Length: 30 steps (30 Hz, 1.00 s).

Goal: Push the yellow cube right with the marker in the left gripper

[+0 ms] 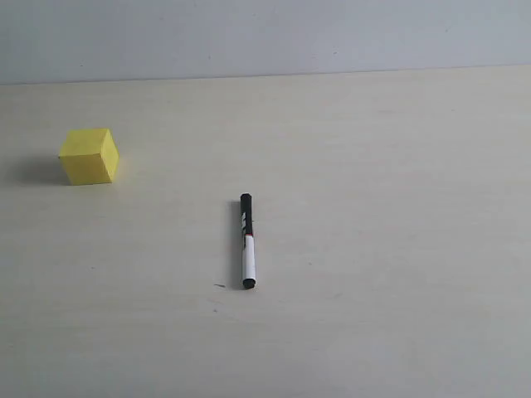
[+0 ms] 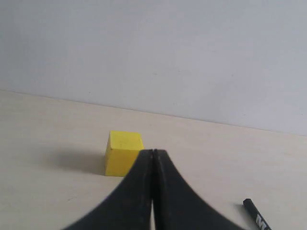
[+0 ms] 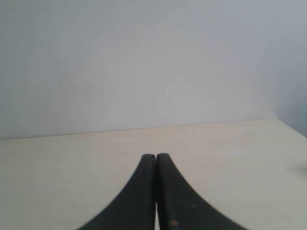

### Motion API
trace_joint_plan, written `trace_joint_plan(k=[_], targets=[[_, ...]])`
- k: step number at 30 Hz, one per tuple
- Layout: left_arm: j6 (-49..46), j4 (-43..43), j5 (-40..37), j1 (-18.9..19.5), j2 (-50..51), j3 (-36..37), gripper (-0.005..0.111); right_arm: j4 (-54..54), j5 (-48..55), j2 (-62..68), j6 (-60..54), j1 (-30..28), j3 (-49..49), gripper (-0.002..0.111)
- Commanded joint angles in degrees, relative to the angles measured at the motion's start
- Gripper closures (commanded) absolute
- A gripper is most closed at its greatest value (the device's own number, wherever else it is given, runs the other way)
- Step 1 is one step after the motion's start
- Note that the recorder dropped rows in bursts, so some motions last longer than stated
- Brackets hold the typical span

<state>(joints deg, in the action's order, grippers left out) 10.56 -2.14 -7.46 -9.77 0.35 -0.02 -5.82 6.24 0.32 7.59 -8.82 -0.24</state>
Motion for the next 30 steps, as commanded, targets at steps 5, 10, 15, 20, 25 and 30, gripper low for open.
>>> trace_joint_plan(k=[5,10,15,20,25,30], targets=[[0.21,-0.01,0.16,0.15,-0.35,0.02,0.107,-0.21,-0.09,-0.32,0.20,-0.27,0.24,0.108],[0.21,0.13,10.76,0.15,-0.35,0.02,0.107,-0.21,-0.09,-0.32,0.20,-0.27,0.24,0.108],[6.13,0.13,27.87,0.15,-0.35,0.02,0.107,-0.21,-0.09,-0.32,0.20,-0.27,0.24,0.108],[6.75,0.02,45.73,0.15,-0.35,0.02,0.107,-0.21,-0.09,-0.32,0.20,-0.27,0.24,0.108],[16.51,2.80,24.97,0.15,16.08,-16.95,0.107,-0.21,-0.09,-0.32,0.20,-0.17,0.24,0.108],[10.32,13.92,-16.57,-0.34,43.36,-46.93,0.107,-0.21,-0.09,-0.32,0.20,-0.17,0.24,0.108]])
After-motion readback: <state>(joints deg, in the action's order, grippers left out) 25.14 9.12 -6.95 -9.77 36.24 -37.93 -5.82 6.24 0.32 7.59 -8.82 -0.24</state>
